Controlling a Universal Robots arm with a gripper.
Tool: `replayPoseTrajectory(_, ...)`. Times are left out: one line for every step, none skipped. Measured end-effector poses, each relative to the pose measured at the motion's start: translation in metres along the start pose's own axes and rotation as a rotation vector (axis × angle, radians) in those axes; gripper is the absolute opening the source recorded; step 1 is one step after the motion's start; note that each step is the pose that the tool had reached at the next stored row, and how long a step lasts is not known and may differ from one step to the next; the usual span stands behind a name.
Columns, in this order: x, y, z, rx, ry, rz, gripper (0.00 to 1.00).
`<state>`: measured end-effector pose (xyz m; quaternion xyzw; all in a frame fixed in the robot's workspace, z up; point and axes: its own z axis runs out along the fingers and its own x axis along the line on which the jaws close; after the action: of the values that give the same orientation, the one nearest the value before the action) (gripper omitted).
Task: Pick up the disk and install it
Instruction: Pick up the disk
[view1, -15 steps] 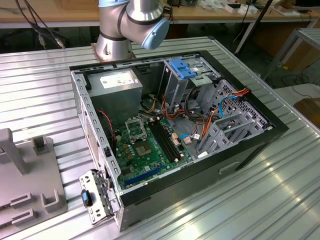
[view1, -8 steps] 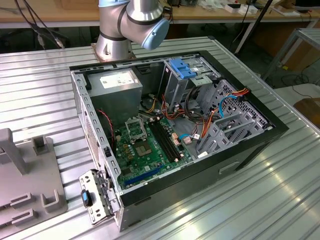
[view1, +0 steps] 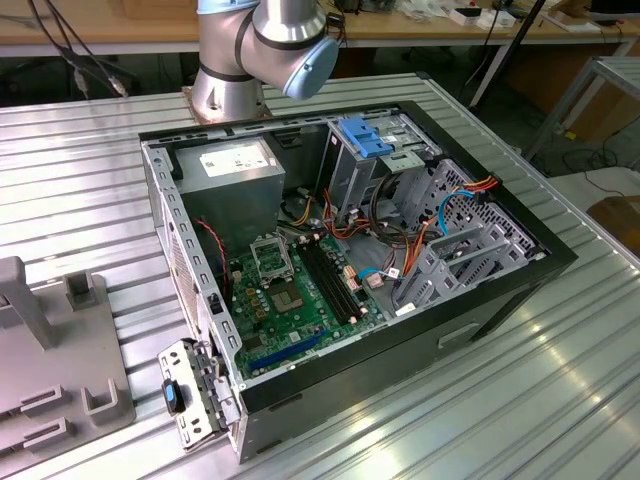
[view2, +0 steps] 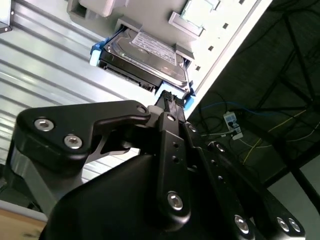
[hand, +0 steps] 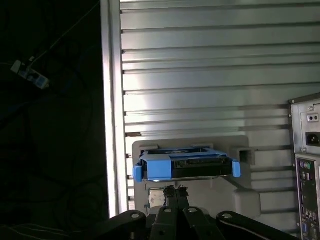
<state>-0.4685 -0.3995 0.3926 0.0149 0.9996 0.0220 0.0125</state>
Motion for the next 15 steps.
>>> replayPoseTrajectory(0.0000,0.0000,0.0001,-0.0006,0.0008,-0.021,0.11)
replayPoseTrajectory(-0.0001,-0.0001,0.0000,-0.0009,0.0018,-0.040,0.11)
replayPoseTrajectory(-0.0001,0.0000,0.0000,-0.0019,0.0033,-0.076,0.11)
replayPoseTrajectory(-0.0001,-0.0001,0.0000,-0.0026,0.0047,-0.105,0.11)
replayPoseTrajectory(-0.0001,0.0000,0.0000,-0.0031,0.0056,-0.127,0.11)
replayPoseTrajectory(-0.0001,-0.0001,0.0000,-0.0036,0.0065,-0.147,0.11)
replayPoseTrajectory(-0.0001,0.0000,0.0000,-0.0041,0.0074,-0.169,0.11)
replayPoseTrajectory(0.0000,-0.0001,0.0000,-0.0044,0.0081,-0.183,0.11)
replayPoseTrajectory(0.0000,-0.0001,0.0000,-0.0051,0.0091,-0.206,0.11)
replayPoseTrajectory(0.0001,0.0000,0.0000,-0.0054,0.0098,-0.222,0.11)
replayPoseTrajectory(0.0001,-0.0001,0.0000,-0.0058,0.0104,-0.236,0.11)
replayPoseTrajectory(0.0001,-0.0001,0.0000,-0.0066,0.0119,-0.269,0.11)
replayPoseTrajectory(0.0001,-0.0001,0.0000,-0.0069,0.0126,-0.284,0.11)
replayPoseTrajectory(0.0002,-0.0001,0.0000,-0.0074,0.0134,-0.304,0.11)
replayPoseTrajectory(0.0002,-0.0001,0.0000,-0.0078,0.0141,-0.319,0.11)
